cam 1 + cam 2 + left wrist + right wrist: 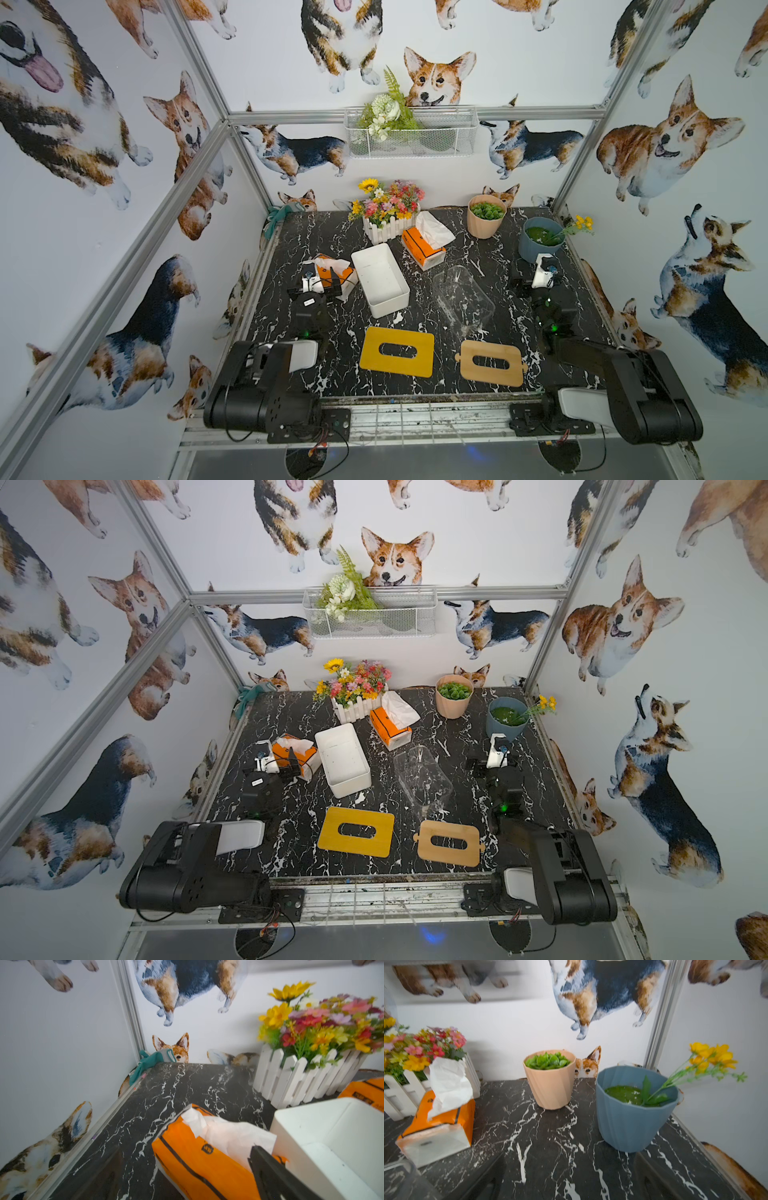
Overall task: Put the tissue paper into the tissue box
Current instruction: Adjust the tissue box at the center of the board.
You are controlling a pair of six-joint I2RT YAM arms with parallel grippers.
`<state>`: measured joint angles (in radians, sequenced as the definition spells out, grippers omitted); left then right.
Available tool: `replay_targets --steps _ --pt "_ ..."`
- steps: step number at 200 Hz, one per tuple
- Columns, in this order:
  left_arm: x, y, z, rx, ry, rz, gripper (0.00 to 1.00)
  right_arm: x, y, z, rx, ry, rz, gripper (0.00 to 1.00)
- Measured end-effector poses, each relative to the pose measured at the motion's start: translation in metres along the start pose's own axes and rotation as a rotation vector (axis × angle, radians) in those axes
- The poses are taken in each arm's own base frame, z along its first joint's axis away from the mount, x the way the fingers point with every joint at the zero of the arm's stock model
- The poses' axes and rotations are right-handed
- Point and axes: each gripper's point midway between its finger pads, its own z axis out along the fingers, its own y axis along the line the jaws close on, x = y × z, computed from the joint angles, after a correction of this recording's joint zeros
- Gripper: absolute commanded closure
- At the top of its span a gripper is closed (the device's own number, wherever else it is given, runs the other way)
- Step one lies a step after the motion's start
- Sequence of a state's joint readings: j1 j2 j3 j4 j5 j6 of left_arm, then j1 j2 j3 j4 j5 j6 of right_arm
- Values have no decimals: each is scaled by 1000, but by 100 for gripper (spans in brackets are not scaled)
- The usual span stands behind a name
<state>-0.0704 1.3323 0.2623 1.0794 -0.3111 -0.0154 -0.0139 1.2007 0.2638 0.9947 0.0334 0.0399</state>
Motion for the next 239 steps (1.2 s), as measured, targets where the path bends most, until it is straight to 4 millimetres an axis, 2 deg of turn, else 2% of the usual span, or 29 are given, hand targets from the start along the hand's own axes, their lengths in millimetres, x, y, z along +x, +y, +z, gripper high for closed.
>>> replay_targets --steps 29,50,71,97,116,136,174,208,239 --pt "-56 4 -10 -1 -88 -43 0 -47 6 -3 -18 -50 39 0" --pt "-100 6 -23 12 -156 -76 0 -83 19 -4 -75 -76 70 0" --pt "-131 3 -38 62 -205 -97 0 -105 47 -5 -177 -60 84 0" --pt "-153 -8 -55 161 -227 -99 0 -120 100 -9 -366 -5 80 0" --pt "-157 -22 -62 248 -198 -83 0 -115 139 -14 -507 69 76 0" --pt "-155 -42 -66 369 -146 -63 0 -102 184 -26 -675 170 63 0" --pt "-132 -85 -79 632 -15 -23 0 -67 267 -64 -984 369 -11 0" --pt "-114 -112 -93 818 80 -29 0 -36 318 -100 -1158 514 -51 0" --pt "-105 -125 -85 884 203 -78 0 -27 349 -123 -1256 577 -36 0"
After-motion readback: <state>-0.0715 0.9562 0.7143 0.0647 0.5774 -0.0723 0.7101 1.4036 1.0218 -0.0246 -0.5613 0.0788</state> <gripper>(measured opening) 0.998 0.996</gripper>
